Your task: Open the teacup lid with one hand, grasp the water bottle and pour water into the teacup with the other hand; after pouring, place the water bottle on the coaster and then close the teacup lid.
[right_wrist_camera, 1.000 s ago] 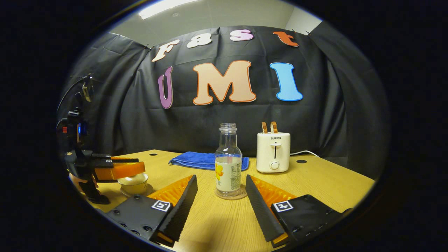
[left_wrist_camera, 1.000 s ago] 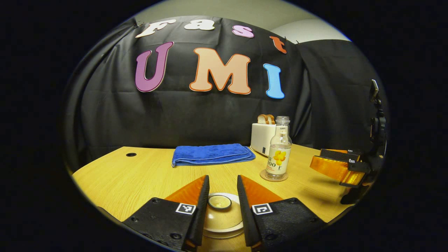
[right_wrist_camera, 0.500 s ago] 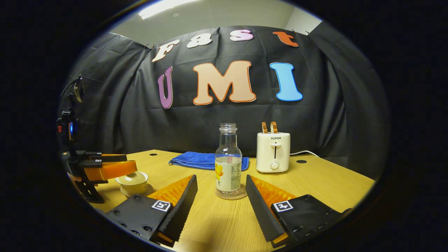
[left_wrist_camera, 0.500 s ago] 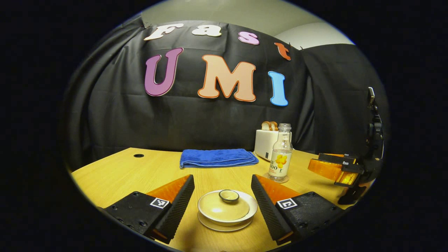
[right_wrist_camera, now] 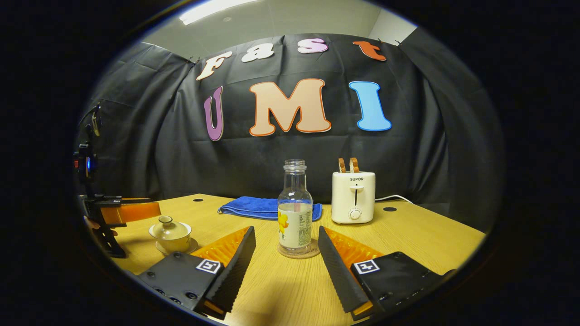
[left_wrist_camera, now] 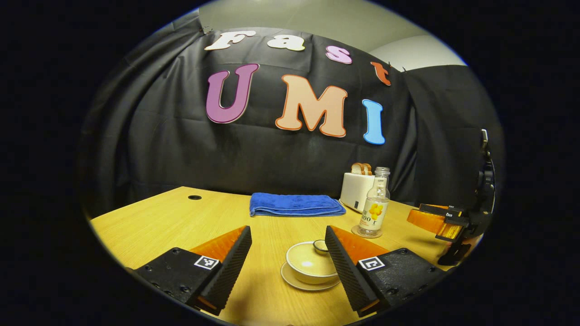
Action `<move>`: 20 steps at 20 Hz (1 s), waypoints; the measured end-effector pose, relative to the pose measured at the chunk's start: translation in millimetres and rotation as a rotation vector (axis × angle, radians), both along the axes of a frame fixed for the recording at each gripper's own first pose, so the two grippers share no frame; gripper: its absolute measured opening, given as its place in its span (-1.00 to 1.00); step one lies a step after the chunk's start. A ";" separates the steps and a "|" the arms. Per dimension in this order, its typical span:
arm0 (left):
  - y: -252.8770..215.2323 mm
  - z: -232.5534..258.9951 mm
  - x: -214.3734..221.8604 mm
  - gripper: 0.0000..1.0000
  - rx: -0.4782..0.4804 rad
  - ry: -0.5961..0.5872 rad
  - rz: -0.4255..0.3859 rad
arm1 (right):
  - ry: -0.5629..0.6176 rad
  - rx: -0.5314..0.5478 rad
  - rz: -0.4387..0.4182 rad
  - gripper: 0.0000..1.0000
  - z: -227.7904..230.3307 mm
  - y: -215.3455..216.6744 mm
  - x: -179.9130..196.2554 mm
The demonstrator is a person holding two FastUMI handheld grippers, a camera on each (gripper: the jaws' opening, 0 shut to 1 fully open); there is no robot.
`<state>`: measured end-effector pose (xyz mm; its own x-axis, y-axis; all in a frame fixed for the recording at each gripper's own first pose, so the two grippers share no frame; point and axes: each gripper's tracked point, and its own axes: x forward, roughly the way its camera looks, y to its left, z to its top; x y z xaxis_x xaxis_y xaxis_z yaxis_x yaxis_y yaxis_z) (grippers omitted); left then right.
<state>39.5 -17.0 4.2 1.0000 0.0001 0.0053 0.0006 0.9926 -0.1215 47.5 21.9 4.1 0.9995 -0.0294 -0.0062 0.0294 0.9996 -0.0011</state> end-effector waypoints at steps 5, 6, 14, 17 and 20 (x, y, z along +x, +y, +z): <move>24.0 0.0 -11.7 0.91 0.016 0.000 0.051 | 0.000 0.000 -0.003 0.87 0.2 -1.3 -0.8; 28.1 0.8 -13.9 0.91 0.015 -0.001 0.061 | -0.001 0.000 -0.005 0.87 0.1 -1.3 -0.5; 47.0 -1.1 -24.4 0.91 0.055 0.008 0.111 | -0.003 0.000 -0.018 0.80 1.1 -4.4 -7.3; 51.5 -1.3 -27.0 0.91 0.060 0.010 0.131 | -0.002 -0.001 -0.024 0.80 1.3 -5.9 -8.2; 53.5 -1.6 -27.3 0.91 0.062 0.013 0.142 | -0.003 -0.001 -0.034 0.80 1.2 -8.4 -8.6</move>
<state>12.2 36.5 2.7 0.9899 0.1415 -0.0034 -0.1414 0.9882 -0.0592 38.9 13.5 5.3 0.9980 -0.0634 -0.0031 0.0634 0.9980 -0.0019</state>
